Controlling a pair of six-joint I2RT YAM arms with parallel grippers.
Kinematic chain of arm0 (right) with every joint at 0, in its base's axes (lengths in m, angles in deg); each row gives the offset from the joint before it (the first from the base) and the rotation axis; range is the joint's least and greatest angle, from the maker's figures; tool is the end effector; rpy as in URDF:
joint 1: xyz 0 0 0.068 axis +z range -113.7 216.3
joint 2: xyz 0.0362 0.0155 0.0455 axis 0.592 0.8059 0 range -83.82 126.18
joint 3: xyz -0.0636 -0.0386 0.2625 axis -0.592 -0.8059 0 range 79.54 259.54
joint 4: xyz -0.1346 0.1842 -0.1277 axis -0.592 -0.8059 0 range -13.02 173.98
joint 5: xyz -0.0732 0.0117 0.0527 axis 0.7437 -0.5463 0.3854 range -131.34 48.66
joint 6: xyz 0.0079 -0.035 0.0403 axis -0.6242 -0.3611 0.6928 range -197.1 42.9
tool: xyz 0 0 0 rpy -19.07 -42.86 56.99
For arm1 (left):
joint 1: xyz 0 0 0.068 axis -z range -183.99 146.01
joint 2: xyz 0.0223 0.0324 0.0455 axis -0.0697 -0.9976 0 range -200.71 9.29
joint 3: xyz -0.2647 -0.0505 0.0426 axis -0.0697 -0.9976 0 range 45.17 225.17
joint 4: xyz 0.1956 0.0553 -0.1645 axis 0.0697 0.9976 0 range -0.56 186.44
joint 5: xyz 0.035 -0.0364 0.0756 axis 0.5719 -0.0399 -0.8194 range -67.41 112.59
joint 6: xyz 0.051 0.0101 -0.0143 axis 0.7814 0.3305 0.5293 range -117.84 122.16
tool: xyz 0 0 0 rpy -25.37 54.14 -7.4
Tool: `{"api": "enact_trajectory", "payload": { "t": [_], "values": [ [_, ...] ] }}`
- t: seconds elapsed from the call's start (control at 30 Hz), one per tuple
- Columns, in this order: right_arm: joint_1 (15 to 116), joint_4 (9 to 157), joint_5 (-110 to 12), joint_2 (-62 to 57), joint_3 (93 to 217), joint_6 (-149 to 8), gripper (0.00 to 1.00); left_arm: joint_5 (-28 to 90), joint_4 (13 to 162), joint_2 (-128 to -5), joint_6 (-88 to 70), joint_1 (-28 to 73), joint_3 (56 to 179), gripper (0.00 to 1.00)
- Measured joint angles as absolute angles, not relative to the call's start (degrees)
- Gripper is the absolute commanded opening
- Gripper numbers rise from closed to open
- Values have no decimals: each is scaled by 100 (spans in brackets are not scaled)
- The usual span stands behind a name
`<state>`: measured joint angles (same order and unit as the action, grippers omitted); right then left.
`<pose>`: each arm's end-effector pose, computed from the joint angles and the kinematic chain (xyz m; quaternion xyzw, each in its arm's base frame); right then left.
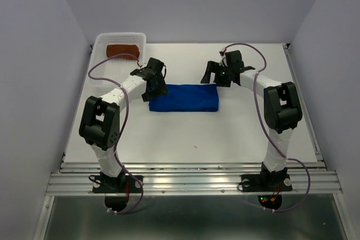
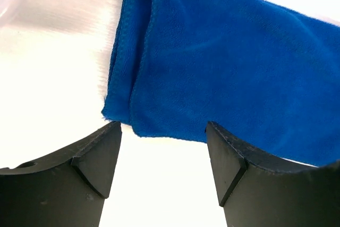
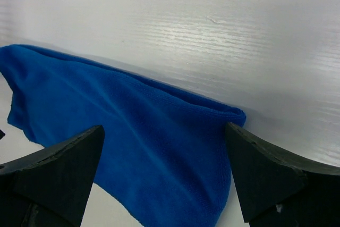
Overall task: Roll the towels
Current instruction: Fold the towel
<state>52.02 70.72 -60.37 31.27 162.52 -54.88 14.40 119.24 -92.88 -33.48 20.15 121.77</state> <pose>0.4272 0.1323 0.1966 -0.0110 0.9145 0.2663 0.3045 0.3531 -0.1528 0.2300 -0.1165 0.9453 -0.0888 0.2914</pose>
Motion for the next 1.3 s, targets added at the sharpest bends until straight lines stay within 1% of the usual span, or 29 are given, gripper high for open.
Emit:
{"api": "enact_trajectory", "payload": {
  "t": [0.3,0.6,0.83,0.93,1.0,1.03,1.07,1.13,1.17,1.23,1.27,1.3],
  "values": [
    [5331,7127,-6314,3132,16117,-5615,100,1499,11926,-9231,-3391,1988,11746,75],
    [5377,7162,-5932,3368,16125,-5468,100,1740,11729,-9233,-3394,1964,11735,73],
    [5384,7162,-5648,3368,16125,-5320,100,1808,11631,-9282,-3433,1962,11434,70],
    [5395,7162,-5617,3365,16125,-5309,100,1812,11618,-9378,-3448,1962,11405,66],
    [5395,7162,-5619,3365,16125,-5309,100,1816,11603,-9417,-3474,1962,11405,61],
    [5395,7162,-5619,3365,16125,-5309,100,1816,11594,-9428,-3483,1962,11405,58],
    [5395,7162,-5619,3365,16125,-5309,100,1821,11581,-9437,-3488,1962,11405,51],
    [5395,7162,-5619,3365,16125,-5309,100,1825,11552,-9441,-3514,1962,11405,49],
    [5395,7159,-5619,3365,16125,-5309,100,1825,11537,-9443,-3520,1962,11405,44],
    [5395,7159,-5619,3365,16125,-5309,100,1819,11533,-9463,-3542,1951,11405,40],
    [5395,7159,-5619,3365,16125,-5309,100,1816,11531,-9480,-3542,1951,11405,34],
    [5395,7159,-5619,3365,16125,-5309,100,1816,11533,-9496,-3560,1951,11405,31]
  ]
}}
